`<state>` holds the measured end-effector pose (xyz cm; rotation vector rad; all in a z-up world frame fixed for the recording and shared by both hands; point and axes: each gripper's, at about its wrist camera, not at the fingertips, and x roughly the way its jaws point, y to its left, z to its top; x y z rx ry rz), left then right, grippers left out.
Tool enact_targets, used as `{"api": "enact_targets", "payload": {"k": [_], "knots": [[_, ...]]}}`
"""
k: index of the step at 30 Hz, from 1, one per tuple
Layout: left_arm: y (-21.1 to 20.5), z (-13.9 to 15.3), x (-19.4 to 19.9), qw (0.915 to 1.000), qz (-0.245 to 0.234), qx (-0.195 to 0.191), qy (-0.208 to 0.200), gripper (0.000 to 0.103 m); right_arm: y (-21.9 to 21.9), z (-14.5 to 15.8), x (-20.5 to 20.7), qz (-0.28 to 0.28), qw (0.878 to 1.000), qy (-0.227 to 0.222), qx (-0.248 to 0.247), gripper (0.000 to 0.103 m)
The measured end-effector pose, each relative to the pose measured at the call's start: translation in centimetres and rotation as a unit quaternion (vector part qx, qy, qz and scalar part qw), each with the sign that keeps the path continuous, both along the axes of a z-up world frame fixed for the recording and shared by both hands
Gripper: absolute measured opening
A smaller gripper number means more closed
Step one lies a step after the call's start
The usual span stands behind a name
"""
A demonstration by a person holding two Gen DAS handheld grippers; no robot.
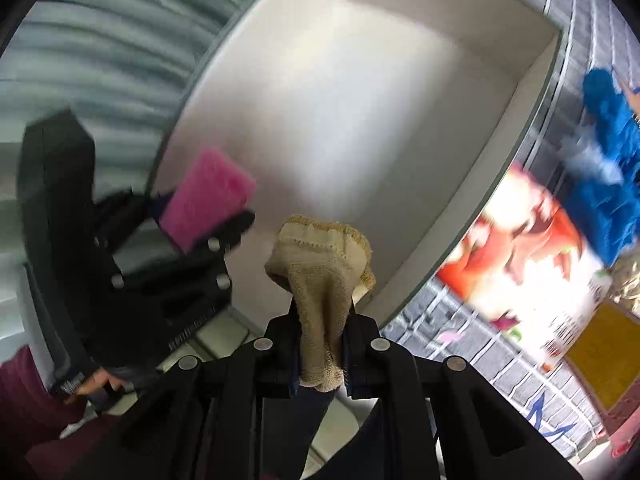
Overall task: Organize soft objects
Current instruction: 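Lower the sponge and glove into the white box and open both grippers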
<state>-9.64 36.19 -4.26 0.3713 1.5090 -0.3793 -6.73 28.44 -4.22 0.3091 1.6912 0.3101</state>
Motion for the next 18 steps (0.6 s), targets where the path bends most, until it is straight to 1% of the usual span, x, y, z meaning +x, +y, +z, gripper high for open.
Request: {"api": "enact_targets", "payload": {"k": [4, 6, 9, 16, 18], "knots": [[-0.6, 0.7, -0.4, 1.0000, -0.002, -0.001, -0.006, 0.051, -0.6, 0.9, 1.6, -0.009, 1.000, -0.018, 0.000, 0.016], [-0.5, 1.1, 0.3, 1.0000, -0.002, -0.003, -0.009, 0.051, -0.7, 1.1, 1.9, -0.010, 1.000, -0.021, 0.001, 0.016], [0.7, 0.7, 0.1, 0.9999, -0.003, -0.005, -0.011, 0.051, -0.7, 1.0, 2.0, -0.008, 1.000, -0.022, 0.000, 0.016], [1.4, 0.7, 0.4, 0.9999, -0.001, -0.005, -0.010, 0.051, -0.5, 0.6, 1.2, -0.008, 1.000, -0.027, 0.000, 0.016], [2.2, -0.1, 1.3, 0.9999, -0.001, -0.002, -0.014, 0.052, 0.1, 0.8, 1.1, -0.008, 1.000, -0.028, 0.000, 0.016]]}}
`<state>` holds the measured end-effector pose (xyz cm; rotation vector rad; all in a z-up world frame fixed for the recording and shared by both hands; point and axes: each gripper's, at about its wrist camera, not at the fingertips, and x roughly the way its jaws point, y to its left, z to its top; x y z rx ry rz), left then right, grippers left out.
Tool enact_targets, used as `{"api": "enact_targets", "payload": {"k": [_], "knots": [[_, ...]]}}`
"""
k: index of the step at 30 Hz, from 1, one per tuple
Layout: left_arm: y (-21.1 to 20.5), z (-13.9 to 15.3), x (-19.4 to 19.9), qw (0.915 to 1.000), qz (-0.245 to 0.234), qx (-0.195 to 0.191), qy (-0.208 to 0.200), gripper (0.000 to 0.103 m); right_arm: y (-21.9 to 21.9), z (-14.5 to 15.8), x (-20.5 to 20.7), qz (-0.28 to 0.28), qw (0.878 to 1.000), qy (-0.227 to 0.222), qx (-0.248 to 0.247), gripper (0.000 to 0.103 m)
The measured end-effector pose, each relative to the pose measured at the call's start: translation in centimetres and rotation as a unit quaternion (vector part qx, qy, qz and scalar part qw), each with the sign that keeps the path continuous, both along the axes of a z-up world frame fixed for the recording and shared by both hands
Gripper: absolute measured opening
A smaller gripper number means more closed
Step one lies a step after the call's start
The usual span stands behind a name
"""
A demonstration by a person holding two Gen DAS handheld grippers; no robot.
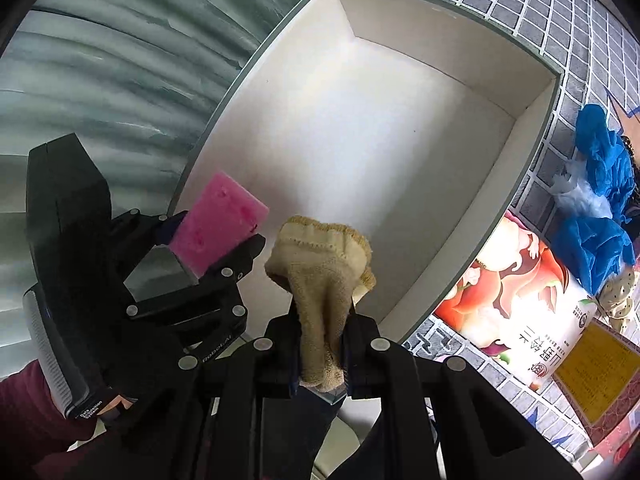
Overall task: Organize soft objects
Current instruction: 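Lower the sponge and glove into the white box and open both grippers, then withdraw both grippers from the box back toward the pile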
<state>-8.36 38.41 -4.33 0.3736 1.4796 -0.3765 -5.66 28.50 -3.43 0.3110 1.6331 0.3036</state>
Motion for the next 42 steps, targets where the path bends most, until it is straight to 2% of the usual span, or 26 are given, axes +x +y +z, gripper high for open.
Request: {"api": "enact_targets", "payload": {"k": [2, 4, 5, 6, 7, 8, 9, 10, 15, 21, 27, 30, 33, 37, 42], "knots": [[0.2, 0.0, 0.1, 1.0000, 0.003, 0.004, -0.004, 0.059, -0.2, 0.1, 0.0, 0.000, 1.000, 0.000, 0.002, 0.016], [0.5, 0.0, 0.4, 0.9999, 0.012, 0.000, -0.001, 0.078, -0.3, 0.5, -0.1, 0.000, 1.000, -0.002, 0.007, 0.018], [0.7, 0.0, 0.5, 0.9998, 0.019, -0.005, 0.002, 0.080, -0.3, 0.5, -0.1, -0.001, 1.000, -0.002, 0.013, 0.021], [0.9, 0.1, 0.6, 0.9996, 0.025, -0.010, 0.004, 0.081, -0.3, 0.6, -0.2, -0.002, 1.000, -0.003, 0.016, 0.036], [1.0, 0.3, 0.7, 0.9994, 0.030, -0.015, 0.003, 0.082, -0.4, 0.7, -0.3, -0.005, 1.000, -0.005, 0.018, 0.062], [1.2, 0.5, 0.8, 0.9992, 0.035, -0.018, 0.001, 0.083, -0.7, 0.9, -0.3, -0.011, 1.000, -0.011, 0.012, 0.074], [1.3, 0.7, 0.9, 0.9990, 0.041, -0.019, -0.003, 0.086, -0.9, 1.0, -0.2, -0.017, 1.000, -0.014, 0.015, 0.098], [1.5, 0.9, 1.0, 0.9988, 0.045, -0.020, -0.004, 0.088, -1.2, 1.3, -0.1, -0.023, 0.999, -0.016, 0.021, 0.102], [1.7, 1.3, 1.7, 0.9968, 0.065, -0.041, 0.022, 0.091, -3.1, 2.7, -0.3, -0.061, 0.997, -0.038, 0.021, 0.102], [0.7, 1.9, 2.0, 0.9967, 0.049, -0.052, 0.040, 0.091, -4.8, 3.6, -0.6, -0.083, 0.996, -0.043, 0.014, 0.102], [-1.4, 3.1, 2.0, 0.9975, 0.018, -0.055, 0.042, 0.091, -6.3, 5.7, -1.2, -0.105, 0.994, -0.039, 0.022, 0.102], [-3.3, 3.8, 2.5, 0.9976, -0.006, -0.059, 0.036, 0.091, -8.2, 6.7, -1.8, -0.128, 0.991, -0.024, 0.039, 0.102], [-5.6, 4.7, 3.1, 0.9968, -0.031, -0.067, 0.028, 0.091, -10.5, 8.2, -2.5, -0.149, 0.988, -0.027, 0.034, 0.102], [-9.0, 6.2, 3.8, 0.9943, -0.066, -0.082, 0.017, 0.091, -15.2, 10.5, -4.0, -0.202, 0.978, -0.035, 0.037, 0.102], [-13.6, 6.9, 4.6, 0.9906, -0.103, -0.090, 0.011, 0.091, -22.2, 12.6, -6.3, -0.278, 0.959, -0.044, 0.032, 0.102]]}}
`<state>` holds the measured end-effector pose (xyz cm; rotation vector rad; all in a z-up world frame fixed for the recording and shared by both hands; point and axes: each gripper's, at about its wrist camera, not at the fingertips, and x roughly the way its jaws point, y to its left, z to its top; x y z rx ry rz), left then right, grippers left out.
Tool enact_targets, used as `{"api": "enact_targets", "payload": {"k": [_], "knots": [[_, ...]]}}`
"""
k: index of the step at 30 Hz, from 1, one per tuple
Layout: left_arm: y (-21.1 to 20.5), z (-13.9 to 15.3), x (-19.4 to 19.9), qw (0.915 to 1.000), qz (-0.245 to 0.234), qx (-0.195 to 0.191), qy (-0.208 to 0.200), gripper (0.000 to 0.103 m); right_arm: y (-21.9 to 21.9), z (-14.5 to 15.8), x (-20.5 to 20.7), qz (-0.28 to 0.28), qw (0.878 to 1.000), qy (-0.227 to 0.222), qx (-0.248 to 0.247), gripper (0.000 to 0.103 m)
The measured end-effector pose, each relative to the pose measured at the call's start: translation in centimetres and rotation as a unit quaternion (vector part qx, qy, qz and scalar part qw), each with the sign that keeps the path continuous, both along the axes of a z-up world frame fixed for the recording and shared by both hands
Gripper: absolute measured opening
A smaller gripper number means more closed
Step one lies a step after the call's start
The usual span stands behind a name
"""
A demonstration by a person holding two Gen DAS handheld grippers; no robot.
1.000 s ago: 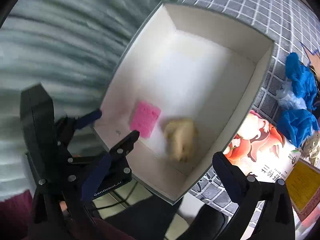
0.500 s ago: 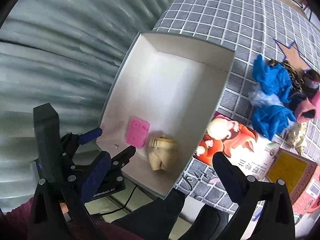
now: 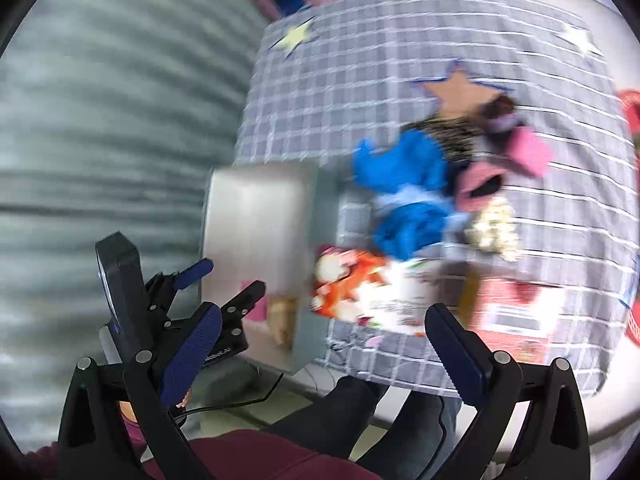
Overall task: Organize soft objects
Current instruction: 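Withdraw both grippers from the box back toward the pile, then grasp the blue glove with the left gripper while the right grasps the pink-black sock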
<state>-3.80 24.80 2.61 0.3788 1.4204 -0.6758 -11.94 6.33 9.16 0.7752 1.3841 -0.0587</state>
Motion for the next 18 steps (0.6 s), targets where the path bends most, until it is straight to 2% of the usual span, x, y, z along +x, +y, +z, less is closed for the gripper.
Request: {"api": "enact_targets", "payload": {"k": [6, 10, 14, 18], "knots": [[-6.4, -0.8, 1.5, 0.9994, -0.034, 0.012, 0.000, 0.091, -7.4, 0.0, -2.7, -0.081, 0.996, 0.012, -0.017, 0.102], [-10.9, -2.3, 2.4, 0.9976, -0.063, 0.029, -0.001, 0.091, -11.9, -2.1, -4.4, -0.125, 0.991, 0.039, -0.016, 0.102], [-15.3, -5.0, 3.7, 0.9940, -0.097, 0.050, 0.009, 0.091, -14.5, -4.8, -5.3, -0.140, 0.989, 0.056, 0.002, 0.102], [-18.6, -8.2, 4.8, 0.9900, -0.117, 0.072, 0.032, 0.091, -15.6, -7.7, -4.5, -0.119, 0.990, 0.065, 0.026, 0.102]]}}
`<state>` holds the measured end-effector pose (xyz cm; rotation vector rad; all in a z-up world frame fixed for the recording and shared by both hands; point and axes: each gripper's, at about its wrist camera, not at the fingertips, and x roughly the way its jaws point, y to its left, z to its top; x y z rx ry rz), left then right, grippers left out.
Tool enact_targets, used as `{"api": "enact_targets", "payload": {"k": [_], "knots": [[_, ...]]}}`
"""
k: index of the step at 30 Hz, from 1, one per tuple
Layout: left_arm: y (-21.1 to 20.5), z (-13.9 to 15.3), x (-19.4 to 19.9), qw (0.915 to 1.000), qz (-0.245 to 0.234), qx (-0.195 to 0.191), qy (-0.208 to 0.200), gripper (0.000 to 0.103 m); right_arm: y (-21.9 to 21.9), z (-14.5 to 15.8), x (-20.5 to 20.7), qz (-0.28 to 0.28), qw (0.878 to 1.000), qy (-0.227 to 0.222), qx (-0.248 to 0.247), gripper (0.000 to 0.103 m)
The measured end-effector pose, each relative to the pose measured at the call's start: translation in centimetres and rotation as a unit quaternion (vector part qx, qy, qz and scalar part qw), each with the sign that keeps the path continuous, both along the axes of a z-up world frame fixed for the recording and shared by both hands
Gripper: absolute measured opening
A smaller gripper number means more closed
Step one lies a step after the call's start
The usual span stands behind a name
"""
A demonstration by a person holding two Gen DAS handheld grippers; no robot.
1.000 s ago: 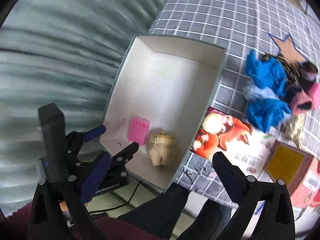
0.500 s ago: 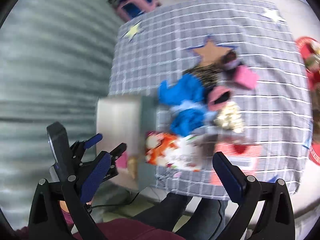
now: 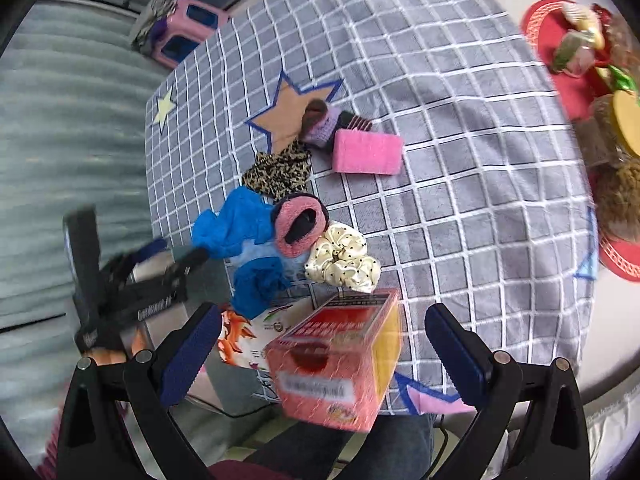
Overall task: Organize soft objects
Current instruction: 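Grasp the blue glove with the left gripper while the right grasps the pink-black sock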
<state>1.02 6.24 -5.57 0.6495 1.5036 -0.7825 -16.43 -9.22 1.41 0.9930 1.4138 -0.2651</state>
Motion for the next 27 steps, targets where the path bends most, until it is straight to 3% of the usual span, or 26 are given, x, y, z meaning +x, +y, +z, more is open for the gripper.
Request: {"api": "enact_targets", "payload": {"k": [11, 17, 20, 21, 22, 24, 26, 27], "knots": [[-2.0, -5.9, 1.5, 0.9951, -0.002, 0.085, 0.051, 0.089, 0.3, -9.5, 7.3, 0.065, 0.993, -0.002, 0.102, 0.102], [-2.7, -7.6, 1.2, 0.9918, -0.007, 0.112, 0.062, 0.074, 1.1, -12.6, 9.9, 0.088, 0.987, -0.006, 0.138, 0.102], [-3.1, -8.3, 0.7, 0.9897, -0.015, 0.118, 0.080, 0.052, 1.3, -14.0, 10.1, 0.082, 0.985, 0.006, 0.152, 0.102], [-3.2, -8.3, 0.5, 0.9899, -0.017, 0.112, 0.086, 0.039, 1.4, -14.4, 9.9, 0.078, 0.984, 0.007, 0.161, 0.095], [-3.3, -8.3, 0.4, 0.9901, -0.017, 0.107, 0.089, 0.024, 1.4, -14.7, 10.0, 0.075, 0.983, 0.006, 0.168, 0.079], [-3.4, -8.0, 0.3, 0.9908, -0.013, 0.101, 0.088, 0.018, 1.4, -15.1, 9.8, 0.070, 0.983, 0.013, 0.172, 0.055], [-3.6, -7.3, 0.9, 0.9931, -0.003, 0.087, 0.078, 0.014, 1.2, -15.4, 9.6, 0.067, 0.983, 0.023, 0.167, 0.039], [-3.2, -6.5, 1.4, 0.9945, 0.006, 0.076, 0.071, 0.013, 1.1, -15.4, 9.5, 0.065, 0.984, 0.027, 0.163, 0.036]]}}
